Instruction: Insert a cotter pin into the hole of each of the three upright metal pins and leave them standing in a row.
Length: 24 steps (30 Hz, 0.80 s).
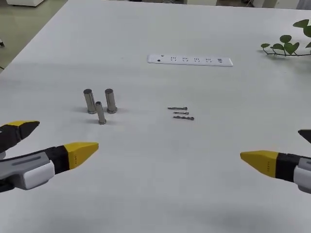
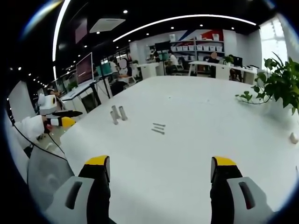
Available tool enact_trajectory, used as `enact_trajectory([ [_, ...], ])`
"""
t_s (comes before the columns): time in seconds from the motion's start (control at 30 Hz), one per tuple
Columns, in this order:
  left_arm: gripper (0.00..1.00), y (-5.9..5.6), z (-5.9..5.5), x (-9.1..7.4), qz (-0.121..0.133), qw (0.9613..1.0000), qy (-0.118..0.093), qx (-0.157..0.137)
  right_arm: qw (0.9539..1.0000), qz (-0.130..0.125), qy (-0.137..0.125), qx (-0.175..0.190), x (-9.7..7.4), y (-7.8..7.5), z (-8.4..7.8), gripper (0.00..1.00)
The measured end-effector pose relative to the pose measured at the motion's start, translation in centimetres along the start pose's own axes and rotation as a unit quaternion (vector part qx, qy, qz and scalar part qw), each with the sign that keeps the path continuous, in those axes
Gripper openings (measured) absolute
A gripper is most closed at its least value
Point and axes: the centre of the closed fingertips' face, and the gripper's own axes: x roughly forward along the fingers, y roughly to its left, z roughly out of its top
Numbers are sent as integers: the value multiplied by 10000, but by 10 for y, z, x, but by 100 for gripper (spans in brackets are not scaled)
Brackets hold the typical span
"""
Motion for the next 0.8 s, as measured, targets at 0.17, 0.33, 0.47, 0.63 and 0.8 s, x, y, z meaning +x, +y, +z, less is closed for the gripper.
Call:
enact_trajectory([
  [0.17, 81, 0, 0, -1, -9, 10000, 12, 5, 10000, 8, -18, 67, 1, -1, -1, 86],
  [0.33, 79, 0, -1, -2, 8, 10000, 8, -6, 9999, 16, -10, 130, 2, -2, -4, 84],
  [0.47, 78, 1, -2, -2, 17, 10000, 27, -13, 9999, 19, 17, 161, 3, -2, -6, 83],
  [0.63, 77, 0, -2, -1, 8, 10000, 33, -11, 9999, 29, 5, 144, 2, -2, -5, 82],
  [0.8, 76, 2, 0, 3, -25, 9999, 74, 64, 9999, 49, -1, 143, 2, -3, -5, 82],
])
